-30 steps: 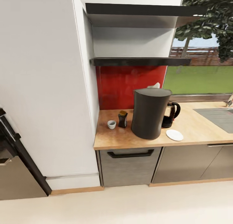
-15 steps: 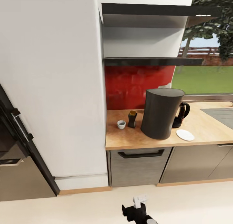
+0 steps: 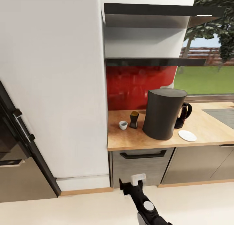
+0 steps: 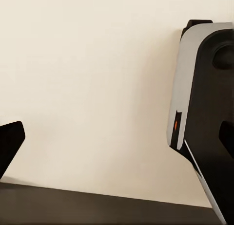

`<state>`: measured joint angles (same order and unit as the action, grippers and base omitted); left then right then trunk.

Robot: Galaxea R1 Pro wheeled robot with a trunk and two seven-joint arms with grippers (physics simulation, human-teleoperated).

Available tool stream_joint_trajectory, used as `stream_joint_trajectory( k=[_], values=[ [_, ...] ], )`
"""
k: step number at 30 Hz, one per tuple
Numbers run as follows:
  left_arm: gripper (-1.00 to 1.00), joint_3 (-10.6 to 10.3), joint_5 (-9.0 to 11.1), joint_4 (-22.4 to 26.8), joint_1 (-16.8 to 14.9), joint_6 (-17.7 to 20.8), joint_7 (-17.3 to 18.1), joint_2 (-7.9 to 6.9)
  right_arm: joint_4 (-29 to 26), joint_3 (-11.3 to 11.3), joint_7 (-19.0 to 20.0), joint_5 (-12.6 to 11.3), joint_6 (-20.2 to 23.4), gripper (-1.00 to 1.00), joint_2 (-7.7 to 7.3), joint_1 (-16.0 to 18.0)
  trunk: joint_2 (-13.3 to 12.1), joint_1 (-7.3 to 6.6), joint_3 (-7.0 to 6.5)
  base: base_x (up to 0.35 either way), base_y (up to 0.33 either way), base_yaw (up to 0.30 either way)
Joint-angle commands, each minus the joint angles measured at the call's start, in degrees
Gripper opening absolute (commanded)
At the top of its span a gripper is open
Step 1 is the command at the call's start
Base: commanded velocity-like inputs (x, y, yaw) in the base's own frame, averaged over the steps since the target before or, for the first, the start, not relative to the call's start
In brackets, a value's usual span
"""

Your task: Set up a coffee station on the kitchen countertop: keep the coffee maker on the countertop, move the bottle of coffee from the kitchen shelf to the counter next to the coffee maker, place a paper coffee filter on top of the coffee maker, put the saucer next to the coffee maker with the coffee cup on the saucer, and place the electric kettle next to the coffee maker.

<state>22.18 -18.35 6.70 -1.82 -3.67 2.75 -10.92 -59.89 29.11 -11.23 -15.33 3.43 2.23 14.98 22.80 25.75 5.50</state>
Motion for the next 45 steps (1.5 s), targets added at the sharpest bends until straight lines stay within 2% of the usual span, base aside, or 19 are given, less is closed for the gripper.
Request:
stream_joint_trajectory(
  k=[1,4,6,9,10,14,15,21,23,27,30,31,32,33,34,35,38,40,45],
  values=[
    [1.0,0.5,-0.5,-0.3,0.0,-0.3,0.2,0.07,-9.0,-3.0,-0.5,-0.4,0.8,1.0,-0.05,0.0,0.1,0.04,0.13,0.0,0.0,0.0],
    [1.0,0.5,-0.5,-0.3,0.1,-0.3,0.3,0.18,-14.6,-4.7,-0.5,-0.5,1.9,1.0,0.01,0.0,0.1,0.04,0.13,0.0,0.0,0.0],
    [1.0,0.5,-0.5,-0.3,0.1,-0.3,0.3,0.32,-21.0,-5.5,-0.7,-0.5,5.5,1.0,0.04,0.0,0.1,0.04,0.13,0.0,0.0,0.0],
    [1.0,0.4,-0.7,-0.2,0.1,-0.4,0.3,0.5,-24.1,-5.7,-2.4,-0.5,7.6,1.0,0.17,0.1,0.1,0.04,0.13,0.0,0.0,0.0],
    [1.0,0.4,-0.7,-0.2,0.1,-0.4,0.3,0.61,-24.9,-5.8,-4.1,-0.5,8.1,1.0,0.6,0.2,0.1,0.04,0.13,0.0,0.0,0.0],
    [1.0,0.4,-0.9,-0.1,0.1,-0.4,0.3,0.67,-25.5,-5.8,-9.6,-0.5,9.6,1.0,3.42,3.5,0.1,0.04,0.13,0.0,0.0,0.0],
    [1.0,0.4,-0.9,-0.1,0.1,-0.4,0.3,0.67,-25.4,-5.8,-10.9,-0.5,12.2,1.0,4.28,5.9,0.1,0.04,0.13,0.0,0.0,0.0],
    [1.0,0.6,-1.0,-0.1,0.1,-0.4,0.3,0.72,-24.8,-6.1,-15.6,-0.6,22.0,1.0,5.94,13.1,0.1,0.04,0.13,0.034,0.0,0.0],
    [1.0,0.6,-1.0,-0.1,0.1,-0.3,0.3,0.73,-24.7,-8.0,-18.3,-0.6,24.4,1.0,7.71,14.6,0.1,0.04,0.13,0.038,0.0,0.0],
    [1.0,0.7,-1.1,-0.2,0.1,-0.1,0.3,0.71,-24.3,-11.7,-22.2,-0.7,28.2,1.0,7.77,15.1,0.1,0.04,0.13,0.011,0.0,0.0],
    [1.0,0.7,-1.1,-0.3,0.1,0.1,0.3,0.66,-24.2,-12.5,-23.8,-1.6,29.7,1.0,7.77,15.2,0.1,0.04,0.13,0.002,0.0,0.0],
    [1.0,0.7,-1.1,-0.3,0.1,0.2,0.3,0.66,-24.2,-12.9,-24.8,-2.5,30.0,1.0,7.77,15.2,0.1,0.04,0.13,0.001,0.0,0.0],
    [1.0,0.7,-1.1,-0.3,0.1,0.2,0.3,0.65,-24.2,-14.3,-27.1,-5.1,30.3,1.0,7.77,15.2,0.1,0.04,0.13,0.0,0.0,0.0],
    [1.0,0.7,-1.1,-0.3,0.1,0.2,0.3,0.7,-24.1,-16.6,-32.9,-12.9,30.5,1.0,7.77,15.3,0.1,0.04,0.13,0.0,0.0,0.0],
    [1.0,0.7,-1.1,-0.3,0.1,0.2,0.3,0.71,-24.1,-16.9,-34.6,-15.8,30.5,1.0,7.77,15.3,0.1,0.04,0.13,0.0,0.0,0.0],
    [1.0,0.7,-1.1,-0.3,0.1,0.2,0.3,0.72,-24.0,-17.0,-35.3,-17.2,30.5,1.0,7.77,15.3,0.1,0.04,0.13,0.0,0.0,0.0],
    [1.0,0.7,-1.1,-0.4,0.1,0.3,0.3,0.73,-24.0,-17.2,-37.5,-23.4,30.6,1.0,7.77,15.3,0.1,0.04,0.13,0.005,0.0,0.0],
    [1.0,0.7,-1.1,-0.7,0.1,0.3,0.3,0.73,-24.0,-17.3,-38.0,-25.2,30.5,1.0,7.77,15.3,0.1,0.04,0.13,0.08,0.006,0.0],
    [1.0,0.9,-0.5,-1.6,1.3,0.9,0.4,1.89,-22.3,-17.3,-37.9,-25.4,31.3,1.0,7.77,15.2,0.1,0.03,0.13,0.0,0.0,0.0]
  ],
)
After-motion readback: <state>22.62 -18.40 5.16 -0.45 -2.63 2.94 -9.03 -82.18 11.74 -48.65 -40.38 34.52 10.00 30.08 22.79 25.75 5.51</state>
